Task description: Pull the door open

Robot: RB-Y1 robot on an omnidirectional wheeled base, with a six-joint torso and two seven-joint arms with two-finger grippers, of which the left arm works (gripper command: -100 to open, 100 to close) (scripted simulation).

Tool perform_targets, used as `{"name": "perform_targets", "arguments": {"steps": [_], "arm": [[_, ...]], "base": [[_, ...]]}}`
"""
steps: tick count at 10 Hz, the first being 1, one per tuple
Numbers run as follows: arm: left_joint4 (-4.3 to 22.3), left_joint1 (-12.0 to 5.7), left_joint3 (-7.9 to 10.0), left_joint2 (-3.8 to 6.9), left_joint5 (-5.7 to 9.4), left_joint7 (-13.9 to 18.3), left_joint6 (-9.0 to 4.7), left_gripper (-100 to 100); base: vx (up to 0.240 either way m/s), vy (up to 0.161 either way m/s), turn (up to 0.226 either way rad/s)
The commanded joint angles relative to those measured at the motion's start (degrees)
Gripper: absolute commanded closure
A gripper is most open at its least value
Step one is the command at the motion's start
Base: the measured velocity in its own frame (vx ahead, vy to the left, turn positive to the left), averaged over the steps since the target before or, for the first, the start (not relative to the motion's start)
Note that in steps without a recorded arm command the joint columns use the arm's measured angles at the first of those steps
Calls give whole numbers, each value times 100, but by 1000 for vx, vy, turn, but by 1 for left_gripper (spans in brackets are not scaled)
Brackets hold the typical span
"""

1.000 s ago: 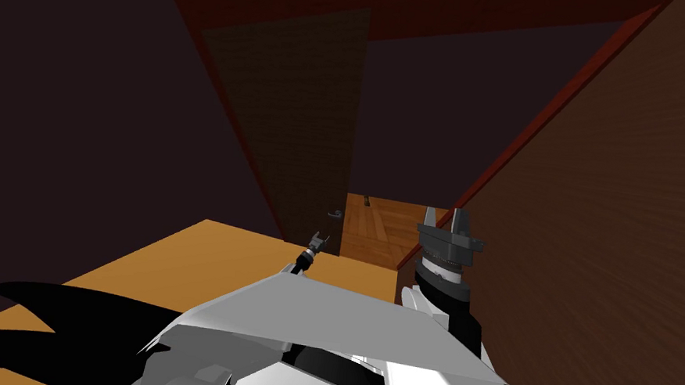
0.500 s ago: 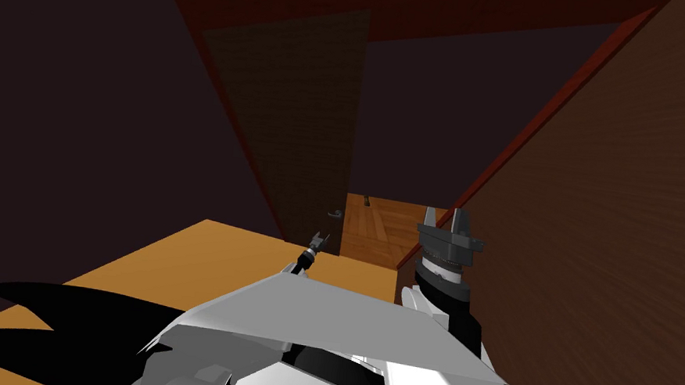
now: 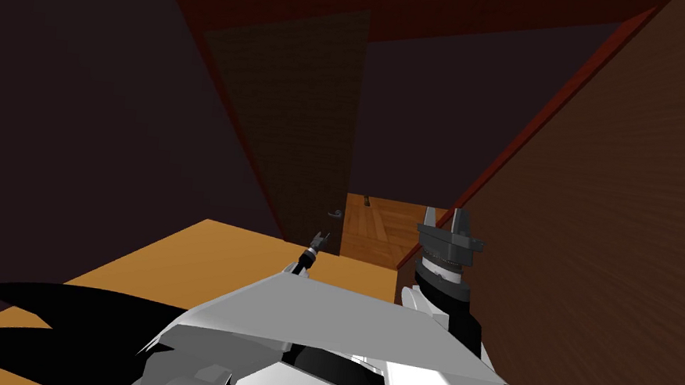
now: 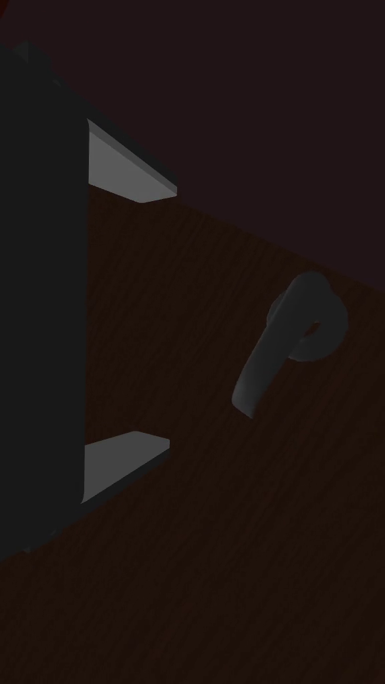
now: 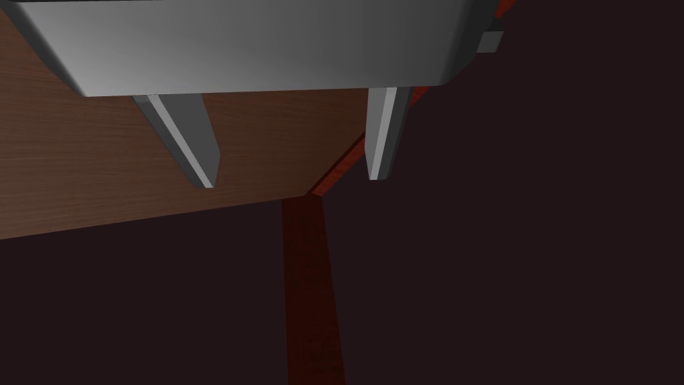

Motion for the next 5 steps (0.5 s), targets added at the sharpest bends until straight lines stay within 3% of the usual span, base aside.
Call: {"name": "perform_targets", "arguments": {"steps": [1, 5], "arm": [[80, -60, -9, -25, 82, 286, -7, -100], [199, -154, -25, -72, 220, 797, -9, -100]], "base": [[-2, -4, 11], [-1, -2, 8]]}}
